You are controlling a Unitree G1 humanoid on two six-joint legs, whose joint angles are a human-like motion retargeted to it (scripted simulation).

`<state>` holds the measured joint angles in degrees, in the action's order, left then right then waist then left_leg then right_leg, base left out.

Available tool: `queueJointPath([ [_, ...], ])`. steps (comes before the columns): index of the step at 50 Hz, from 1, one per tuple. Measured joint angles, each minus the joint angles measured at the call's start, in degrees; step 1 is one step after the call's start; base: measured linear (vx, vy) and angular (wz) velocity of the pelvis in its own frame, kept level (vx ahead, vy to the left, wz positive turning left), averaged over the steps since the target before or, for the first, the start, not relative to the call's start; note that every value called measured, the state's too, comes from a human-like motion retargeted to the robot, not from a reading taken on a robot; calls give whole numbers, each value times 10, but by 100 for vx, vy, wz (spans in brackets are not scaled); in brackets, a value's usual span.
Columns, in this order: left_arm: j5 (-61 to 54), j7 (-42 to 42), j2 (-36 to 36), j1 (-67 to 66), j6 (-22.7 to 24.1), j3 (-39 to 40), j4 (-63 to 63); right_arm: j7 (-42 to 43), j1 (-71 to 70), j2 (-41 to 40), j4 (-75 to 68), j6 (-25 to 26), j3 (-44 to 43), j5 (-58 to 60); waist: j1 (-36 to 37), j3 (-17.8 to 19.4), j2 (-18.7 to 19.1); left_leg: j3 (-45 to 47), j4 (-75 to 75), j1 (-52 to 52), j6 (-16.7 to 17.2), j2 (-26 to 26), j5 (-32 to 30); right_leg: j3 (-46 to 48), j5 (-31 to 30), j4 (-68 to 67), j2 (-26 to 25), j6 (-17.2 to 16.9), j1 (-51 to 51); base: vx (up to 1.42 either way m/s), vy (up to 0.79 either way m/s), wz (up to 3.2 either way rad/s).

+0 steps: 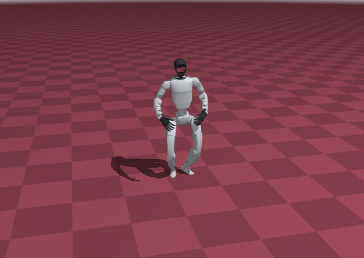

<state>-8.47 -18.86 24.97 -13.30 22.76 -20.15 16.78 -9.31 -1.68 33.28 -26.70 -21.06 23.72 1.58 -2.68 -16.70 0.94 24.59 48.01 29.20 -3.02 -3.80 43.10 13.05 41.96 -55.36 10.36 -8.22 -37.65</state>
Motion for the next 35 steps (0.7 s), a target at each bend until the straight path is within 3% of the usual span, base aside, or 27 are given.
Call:
queueJointPath([
  [4,-28,16,14,-32,23,48,-108,17,36,16,118,-24,-31,-22,-21,16,-20,13,-7,-31,-5,36,-3,-44,-4,-77,36,-34,-23,5,6,-22],
  [7,-44,48,25,-53,47,100,-204,43,71,26,238,-45,-65,-40,-44,32,-38,26,-30,-67,-11,73,-9,-62,-46,-160,83,-68,-50,4,6,-35],
  [10,-42,105,30,-60,70,154,-293,86,98,27,355,-69,-98,-46,-59,44,-47,49,-46,-93,-18,94,-10,-37,-125,-253,184,-47,-86,4,8,-78],
  [13,-18,180,33,-49,90,200,-361,140,115,24,445,-90,-129,-32,-81,51,-50,62,-67,-116,-24,115,-8,-45,-151,-302,241,-44,-126,5,7,-54],
  [22,89,358,23,14,115,242,-405,270,158,27,494,-115,-169,65,-115,50,-11,90,-119,-165,-14,133,-10,-5,-107,-279,356,-3,-230,6,4,-63],
  [28,119,422,5,54,116,213,-387,329,200,15,426,-97,-169,98,-113,41,43,95,-109,-153,-9,108,-16,41,-39,-187,357,22,-287,1,0,-52],
  [30,132,446,-3,80,117,193,-376,357,207,7,393,-90,-172,109,-93,20,67,97,-134,-136,-14,106,-24,65,-17,-126,327,32,-305,1,-2,-47],
  [33,140,457,-12,93,119,180,-376,373,224,-9,366,-79,-175,107,-93,17,76,99,-97,-120,-7,89,-20,51,1,-93,318,26,-327,2,-3,-13],
  [35,157,476,-15,114,122,163,-368,394,228,-21,347,-76,-182,111,-75,1,86,91,-112,-108,-16,91,-18,57,2,-50,284,31,-323,11,-4,-17],
])
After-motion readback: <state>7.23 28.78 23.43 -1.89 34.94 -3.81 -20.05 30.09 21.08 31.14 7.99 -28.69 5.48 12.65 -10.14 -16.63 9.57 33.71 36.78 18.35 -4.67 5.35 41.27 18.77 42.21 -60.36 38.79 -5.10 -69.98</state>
